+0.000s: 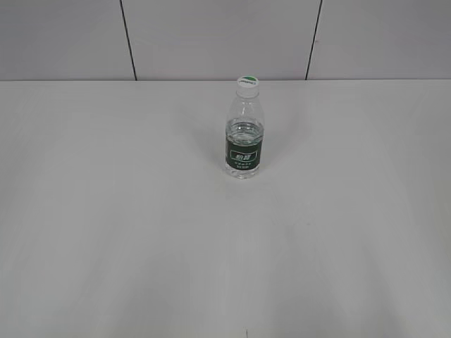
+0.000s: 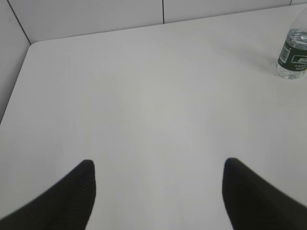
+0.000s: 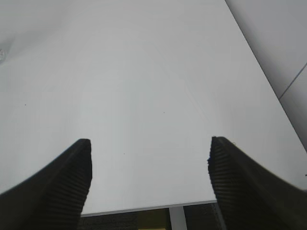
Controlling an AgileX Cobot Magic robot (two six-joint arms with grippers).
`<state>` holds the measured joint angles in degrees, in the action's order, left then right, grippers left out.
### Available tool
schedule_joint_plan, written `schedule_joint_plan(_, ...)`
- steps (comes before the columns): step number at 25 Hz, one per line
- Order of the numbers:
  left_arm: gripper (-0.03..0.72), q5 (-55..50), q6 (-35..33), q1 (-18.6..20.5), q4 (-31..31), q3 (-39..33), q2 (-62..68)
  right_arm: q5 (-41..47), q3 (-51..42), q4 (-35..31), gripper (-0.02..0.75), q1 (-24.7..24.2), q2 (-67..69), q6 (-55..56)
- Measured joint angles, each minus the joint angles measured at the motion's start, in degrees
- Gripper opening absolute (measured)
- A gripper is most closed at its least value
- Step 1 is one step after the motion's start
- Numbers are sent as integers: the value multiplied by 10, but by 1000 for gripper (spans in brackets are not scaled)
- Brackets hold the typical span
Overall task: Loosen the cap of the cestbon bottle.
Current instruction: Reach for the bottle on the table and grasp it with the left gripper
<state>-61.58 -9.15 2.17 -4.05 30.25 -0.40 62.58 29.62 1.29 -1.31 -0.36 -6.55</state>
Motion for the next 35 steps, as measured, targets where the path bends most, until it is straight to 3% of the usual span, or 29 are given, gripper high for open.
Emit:
schedule_joint_plan(18,496,16,0,0,-14,14,0,0,0,0,580,0,0,0)
schedule_joint_plan(24,496,110,0,0,-66,68,27,0,0,0,580,0,0,0)
schedule_joint_plan(30,496,222,-7,0,-86,94,136,0,0,0,580,0,0,0)
schedule_joint_plan(35,496,327,-59,0,-92,95,230,0,0,0,580,0,0,0)
